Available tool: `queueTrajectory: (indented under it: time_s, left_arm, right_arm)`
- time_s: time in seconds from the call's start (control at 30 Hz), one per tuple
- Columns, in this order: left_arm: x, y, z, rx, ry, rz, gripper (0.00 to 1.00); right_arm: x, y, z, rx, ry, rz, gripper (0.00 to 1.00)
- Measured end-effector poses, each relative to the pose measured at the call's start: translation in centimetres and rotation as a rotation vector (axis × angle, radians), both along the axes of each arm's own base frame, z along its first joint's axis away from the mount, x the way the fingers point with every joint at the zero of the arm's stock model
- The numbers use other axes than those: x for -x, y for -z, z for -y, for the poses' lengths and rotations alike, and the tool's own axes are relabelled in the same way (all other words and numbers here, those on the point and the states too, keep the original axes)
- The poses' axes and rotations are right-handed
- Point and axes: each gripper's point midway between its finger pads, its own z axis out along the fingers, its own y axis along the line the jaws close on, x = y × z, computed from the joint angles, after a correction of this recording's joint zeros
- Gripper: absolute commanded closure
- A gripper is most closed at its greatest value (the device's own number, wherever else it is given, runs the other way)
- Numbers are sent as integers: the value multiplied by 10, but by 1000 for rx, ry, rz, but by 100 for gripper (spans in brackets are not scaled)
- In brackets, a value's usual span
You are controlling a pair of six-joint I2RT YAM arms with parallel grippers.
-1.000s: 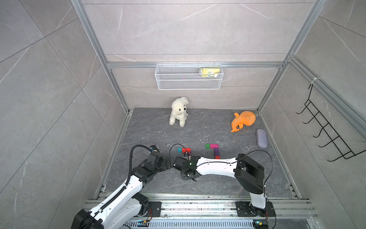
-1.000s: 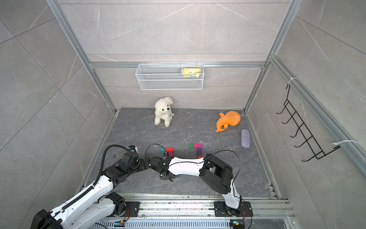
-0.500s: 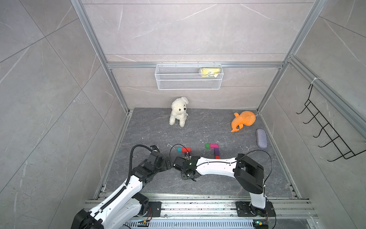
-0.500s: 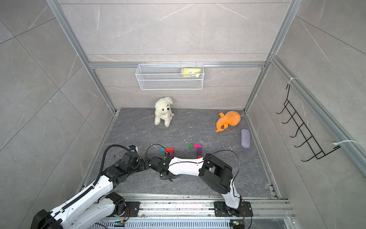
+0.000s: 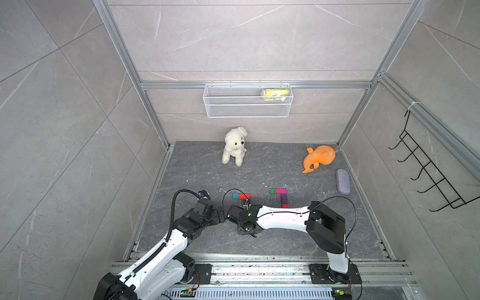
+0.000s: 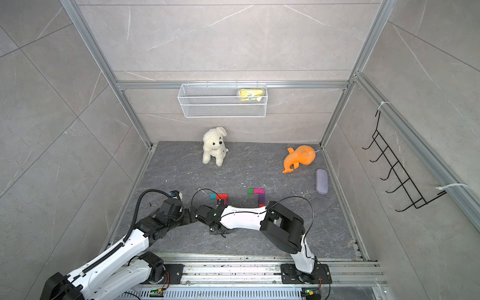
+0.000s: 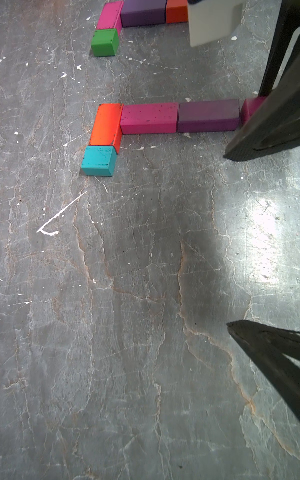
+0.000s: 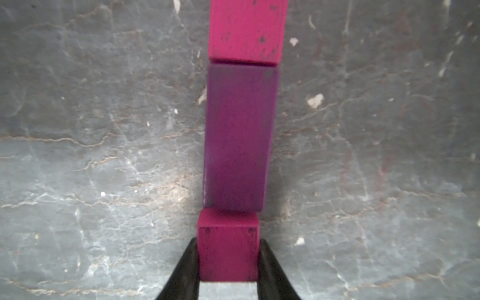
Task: Assemble the number 7 with building blocks
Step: Assemble the building block at the center of the board.
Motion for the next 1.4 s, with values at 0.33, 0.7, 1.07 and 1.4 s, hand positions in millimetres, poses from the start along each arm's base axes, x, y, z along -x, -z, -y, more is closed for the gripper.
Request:
queueTrajectory:
  time_s: [0.33,0.7,1.07,1.4]
  left_arm:
    - [0,0,1,-6,13,2,0]
    - [0,-2,1,-4,18,12,0]
    - [0,-4,0,-3,17,19,0]
    - [1,-3,-1,-6,19,16,0]
  right_arm:
    - [-1,0,0,-4,23,1,69]
    - [-3,0,-1,-12,41,2,69]
    - [-5,0,-2,-24,55,5,69]
    - [-8,0,-4,-31,59,8,66]
